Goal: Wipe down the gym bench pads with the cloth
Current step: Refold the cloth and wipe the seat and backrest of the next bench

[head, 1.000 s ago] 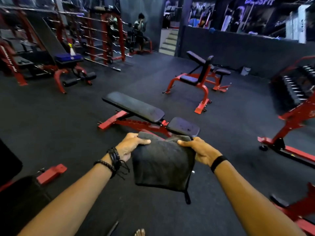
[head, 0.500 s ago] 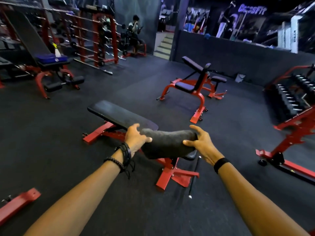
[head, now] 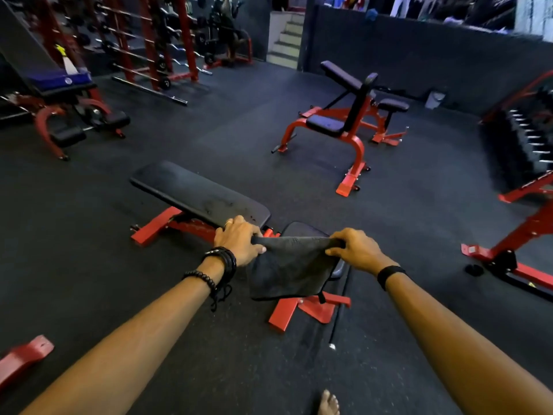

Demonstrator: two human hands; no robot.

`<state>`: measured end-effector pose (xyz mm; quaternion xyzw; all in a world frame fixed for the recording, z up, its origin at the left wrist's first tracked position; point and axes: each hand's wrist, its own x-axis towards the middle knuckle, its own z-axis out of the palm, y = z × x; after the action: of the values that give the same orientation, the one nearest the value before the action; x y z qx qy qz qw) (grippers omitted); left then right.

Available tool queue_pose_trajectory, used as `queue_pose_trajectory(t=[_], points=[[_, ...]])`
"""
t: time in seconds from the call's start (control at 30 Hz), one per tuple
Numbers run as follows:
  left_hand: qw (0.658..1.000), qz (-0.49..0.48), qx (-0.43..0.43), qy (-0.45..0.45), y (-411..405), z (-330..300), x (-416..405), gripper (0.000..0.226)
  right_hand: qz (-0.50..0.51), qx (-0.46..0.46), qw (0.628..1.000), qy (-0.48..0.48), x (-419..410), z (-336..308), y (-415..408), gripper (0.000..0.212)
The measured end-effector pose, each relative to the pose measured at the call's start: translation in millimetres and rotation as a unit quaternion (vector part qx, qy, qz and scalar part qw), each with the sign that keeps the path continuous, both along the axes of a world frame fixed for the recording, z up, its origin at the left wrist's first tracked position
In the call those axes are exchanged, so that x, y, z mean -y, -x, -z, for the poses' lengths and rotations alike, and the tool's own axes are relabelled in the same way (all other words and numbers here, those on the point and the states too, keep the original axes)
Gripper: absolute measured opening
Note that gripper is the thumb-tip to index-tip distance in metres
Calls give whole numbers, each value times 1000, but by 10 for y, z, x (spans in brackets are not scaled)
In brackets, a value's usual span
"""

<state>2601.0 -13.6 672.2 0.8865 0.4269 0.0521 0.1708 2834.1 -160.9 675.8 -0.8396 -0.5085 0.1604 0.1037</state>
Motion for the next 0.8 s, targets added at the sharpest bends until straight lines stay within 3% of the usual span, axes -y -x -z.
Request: queue_pose_trajectory(t=[0.43, 0.63, 0.8], points=[[995, -68, -24, 66, -1919, 692, -290, 22, -130, 44, 984, 117, -834, 549, -2214, 30], [987, -129, -47, 84, -2303, 1005, -442, 25, -201, 67, 967, 141, -1403, 830, -2678, 31], [981, -171, -29, 83, -2583, 1235, -941, 27, -209, 87, 973, 37, -1935, 1041, -2889, 30]])
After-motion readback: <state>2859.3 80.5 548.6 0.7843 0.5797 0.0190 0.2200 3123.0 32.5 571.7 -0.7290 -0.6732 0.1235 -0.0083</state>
